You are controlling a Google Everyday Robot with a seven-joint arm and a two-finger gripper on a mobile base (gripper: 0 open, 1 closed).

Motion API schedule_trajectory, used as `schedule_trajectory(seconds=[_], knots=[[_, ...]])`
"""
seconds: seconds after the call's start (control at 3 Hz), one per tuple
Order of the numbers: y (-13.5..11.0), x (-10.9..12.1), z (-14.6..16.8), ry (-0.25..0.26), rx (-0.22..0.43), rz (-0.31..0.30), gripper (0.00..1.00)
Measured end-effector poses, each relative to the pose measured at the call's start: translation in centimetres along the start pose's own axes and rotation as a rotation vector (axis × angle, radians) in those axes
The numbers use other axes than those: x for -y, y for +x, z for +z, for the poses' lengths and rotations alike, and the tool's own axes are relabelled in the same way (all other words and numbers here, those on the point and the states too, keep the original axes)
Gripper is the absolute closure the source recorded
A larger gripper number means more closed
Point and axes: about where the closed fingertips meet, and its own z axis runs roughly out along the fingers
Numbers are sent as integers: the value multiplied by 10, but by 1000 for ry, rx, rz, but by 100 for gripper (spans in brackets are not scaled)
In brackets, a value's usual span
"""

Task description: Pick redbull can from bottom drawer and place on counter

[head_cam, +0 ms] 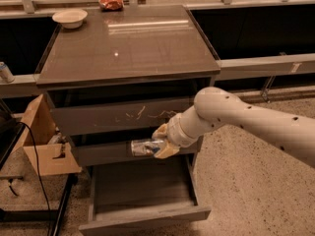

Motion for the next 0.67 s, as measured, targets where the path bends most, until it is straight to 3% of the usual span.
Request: schedule_trajectory(seconds=[0.33,0.67], knots=[[-36,13,-60,49,8,24,100],[-37,14,-60,47,8,23,100]])
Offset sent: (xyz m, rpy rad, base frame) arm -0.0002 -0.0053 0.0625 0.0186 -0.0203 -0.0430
